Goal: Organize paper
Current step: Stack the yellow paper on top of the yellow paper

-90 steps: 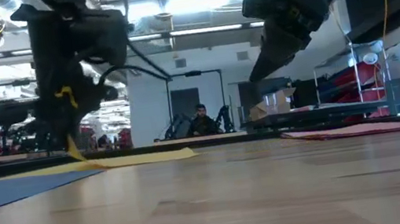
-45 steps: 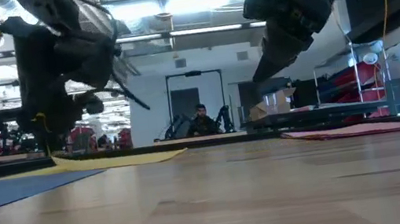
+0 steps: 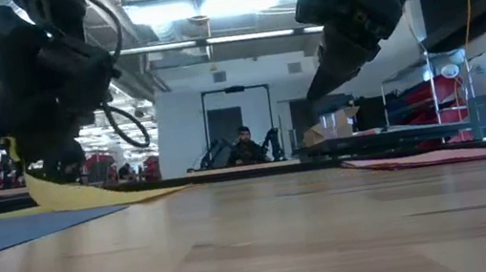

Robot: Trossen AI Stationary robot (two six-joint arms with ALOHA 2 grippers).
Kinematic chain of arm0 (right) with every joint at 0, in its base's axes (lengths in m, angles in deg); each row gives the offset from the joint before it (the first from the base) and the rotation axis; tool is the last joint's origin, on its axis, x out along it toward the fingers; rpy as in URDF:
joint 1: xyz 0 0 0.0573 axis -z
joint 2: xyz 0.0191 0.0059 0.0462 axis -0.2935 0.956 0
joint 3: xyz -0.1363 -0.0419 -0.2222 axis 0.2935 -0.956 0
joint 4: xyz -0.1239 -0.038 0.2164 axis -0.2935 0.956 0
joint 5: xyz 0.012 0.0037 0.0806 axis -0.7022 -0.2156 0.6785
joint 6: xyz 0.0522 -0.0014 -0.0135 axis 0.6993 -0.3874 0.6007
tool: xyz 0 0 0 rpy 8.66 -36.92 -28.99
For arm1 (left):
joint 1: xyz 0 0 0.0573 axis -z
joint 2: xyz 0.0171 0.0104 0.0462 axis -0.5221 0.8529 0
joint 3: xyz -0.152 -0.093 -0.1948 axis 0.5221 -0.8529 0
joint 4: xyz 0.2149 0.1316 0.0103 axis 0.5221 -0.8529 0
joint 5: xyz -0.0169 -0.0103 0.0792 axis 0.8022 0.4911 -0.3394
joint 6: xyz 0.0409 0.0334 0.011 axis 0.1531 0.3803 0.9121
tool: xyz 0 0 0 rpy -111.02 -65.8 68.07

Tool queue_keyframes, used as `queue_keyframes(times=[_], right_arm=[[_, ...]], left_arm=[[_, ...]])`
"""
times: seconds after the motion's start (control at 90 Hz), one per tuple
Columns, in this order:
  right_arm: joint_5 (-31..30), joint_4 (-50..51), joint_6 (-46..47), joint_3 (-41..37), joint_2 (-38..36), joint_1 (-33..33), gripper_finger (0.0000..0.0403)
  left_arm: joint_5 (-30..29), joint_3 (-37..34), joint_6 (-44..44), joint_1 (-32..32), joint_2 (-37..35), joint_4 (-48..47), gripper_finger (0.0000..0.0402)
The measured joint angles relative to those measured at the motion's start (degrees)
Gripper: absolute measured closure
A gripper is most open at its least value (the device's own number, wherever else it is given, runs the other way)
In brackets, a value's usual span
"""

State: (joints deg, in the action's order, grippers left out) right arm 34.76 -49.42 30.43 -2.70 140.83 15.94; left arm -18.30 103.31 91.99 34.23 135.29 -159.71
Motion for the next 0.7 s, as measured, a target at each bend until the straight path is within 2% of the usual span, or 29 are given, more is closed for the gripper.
queue_keyframes(times=[0.178,0.556,0.7], right_arm=[[0.0,-0.04,0.01,0.0,0.0,0.01,0.0363],[0.0,0.02,0.01,0.0,0.0,0.0,0.0363],[0.0,0.01,0.01,0.0,0.0,0.0,0.0363]], left_arm=[[0.24,0.0,-3.23,0.38,-0.13,-2.43,0.0401],[0.29,0.0,-1.69,0.06,-0.13,-3.99,0.0401],[0.44,-1.25,-4.93,-1.13,-0.13,-4.01,0.0397]])
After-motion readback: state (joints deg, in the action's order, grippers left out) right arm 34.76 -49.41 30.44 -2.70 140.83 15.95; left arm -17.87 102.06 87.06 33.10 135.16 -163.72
